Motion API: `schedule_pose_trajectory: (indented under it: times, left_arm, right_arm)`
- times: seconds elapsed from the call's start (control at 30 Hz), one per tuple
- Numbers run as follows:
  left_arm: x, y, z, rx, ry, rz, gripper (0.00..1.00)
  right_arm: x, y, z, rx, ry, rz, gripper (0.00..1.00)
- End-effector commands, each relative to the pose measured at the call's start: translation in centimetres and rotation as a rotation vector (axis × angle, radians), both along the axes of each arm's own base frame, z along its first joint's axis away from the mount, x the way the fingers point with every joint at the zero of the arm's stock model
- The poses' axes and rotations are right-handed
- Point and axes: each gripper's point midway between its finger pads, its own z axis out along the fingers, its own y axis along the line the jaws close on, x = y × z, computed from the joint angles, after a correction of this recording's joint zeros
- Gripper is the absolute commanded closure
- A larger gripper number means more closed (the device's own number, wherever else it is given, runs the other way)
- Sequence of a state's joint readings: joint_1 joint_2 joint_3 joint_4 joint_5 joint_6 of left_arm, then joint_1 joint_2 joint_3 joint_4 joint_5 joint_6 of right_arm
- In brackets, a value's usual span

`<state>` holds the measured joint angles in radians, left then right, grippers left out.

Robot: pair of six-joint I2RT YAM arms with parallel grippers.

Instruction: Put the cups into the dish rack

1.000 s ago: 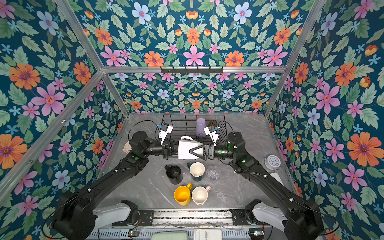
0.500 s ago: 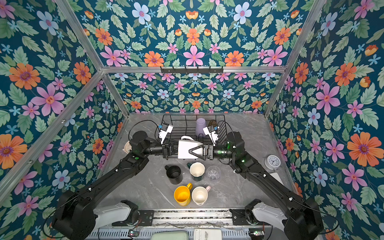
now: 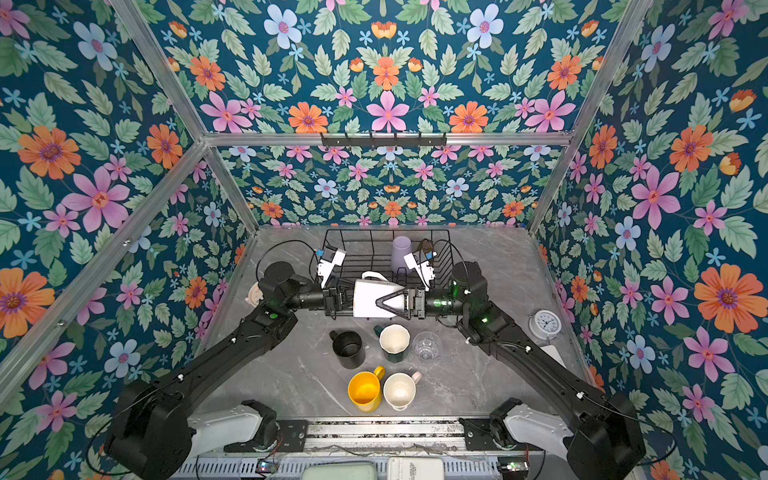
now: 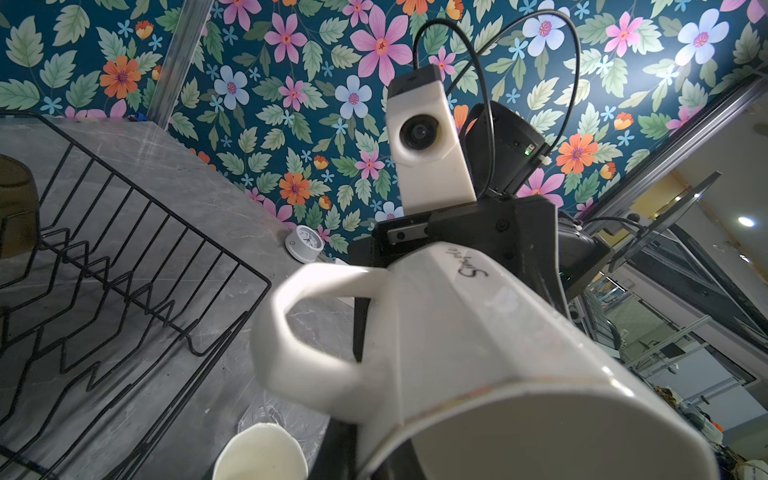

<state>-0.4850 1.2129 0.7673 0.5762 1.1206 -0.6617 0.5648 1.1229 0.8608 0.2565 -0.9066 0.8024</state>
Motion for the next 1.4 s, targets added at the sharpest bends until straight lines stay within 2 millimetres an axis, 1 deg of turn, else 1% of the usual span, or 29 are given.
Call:
schedule_pose_trajectory:
  times: [0.0,0.17,0.27,0.3,0.4,0.47,0.83,0.97,1.17,1.27,1.37]
  left_arm:
    - [-0.4,-0.1,1.5,-0.04,-0.067,-0.016,1.0]
    - [-0.5,0.0,1.6,-0.04,-0.068,-0.015,1.0]
    - [-0.5,0.0,1.6,-0.042,-0.069,-0.016,1.0]
    - [-0.5,0.0,1.7,-0.043,-0.073,-0.013,1.0]
    - [-0.5,0.0,1.8,-0.044,-0.074,-0.012,1.0]
    - [-0.5,0.1,1.8,-0.042,-0.07,-0.007,1.0]
    - [-0.2,0.0,1.8,-0.035,-0.062,0.002,1.0]
    - [-0.2,0.0,1.7,-0.033,-0.059,0.003,0.98]
    - [-0.2,0.0,1.7,-0.03,-0.057,0.005,0.89]
    - [0.0,0.0,1.6,-0.018,-0.061,0.015,0.81]
    - [0.1,0.0,1.5,-0.008,-0.063,0.021,0.71]
  right_arm:
    - [0.7,0.1,-0.2,-0.013,-0.021,-0.038,0.49]
    - [0.8,0.1,-0.3,-0.017,-0.019,-0.043,0.64]
    - [0.7,0.1,-0.2,-0.016,-0.018,-0.044,0.87]
    - [0.8,0.1,-0.3,-0.017,-0.016,-0.046,0.9]
    - [0.7,0.0,-0.1,-0.013,-0.014,-0.05,0.94]
    - [0.7,0.0,0.1,-0.01,-0.014,-0.047,1.0]
    - [0.9,-0.3,0.5,-0.007,-0.018,-0.075,1.0]
    - [1.0,-0.3,0.6,-0.009,-0.022,-0.085,1.0]
    - [1.0,-0.3,0.8,-0.01,-0.027,-0.083,1.0]
    - [0.9,-0.4,1.0,-0.011,-0.032,-0.086,1.0]
    - [0.9,-0.4,1.1,-0.011,-0.034,-0.085,1.0]
